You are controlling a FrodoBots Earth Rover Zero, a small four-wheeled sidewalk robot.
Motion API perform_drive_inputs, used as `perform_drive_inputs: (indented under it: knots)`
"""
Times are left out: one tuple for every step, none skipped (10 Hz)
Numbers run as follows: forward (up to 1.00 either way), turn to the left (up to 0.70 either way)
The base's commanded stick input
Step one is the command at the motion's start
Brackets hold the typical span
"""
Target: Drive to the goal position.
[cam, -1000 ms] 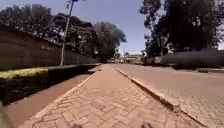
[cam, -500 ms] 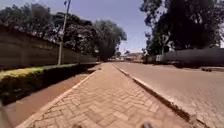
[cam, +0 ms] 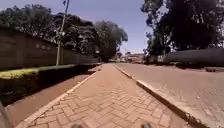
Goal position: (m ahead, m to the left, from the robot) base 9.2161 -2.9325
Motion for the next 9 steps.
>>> perform_drive_inputs:
  knots:
    - [0.70,0.00]
    - [0.70,0.00]
    - [0.70,0.00]
    - [0.70,0.00]
    - [0.70,0.00]
    - [0.70,0.00]
    - [0.70,0.00]
    - [0.70,0.00]
    - [0.70,0.00]
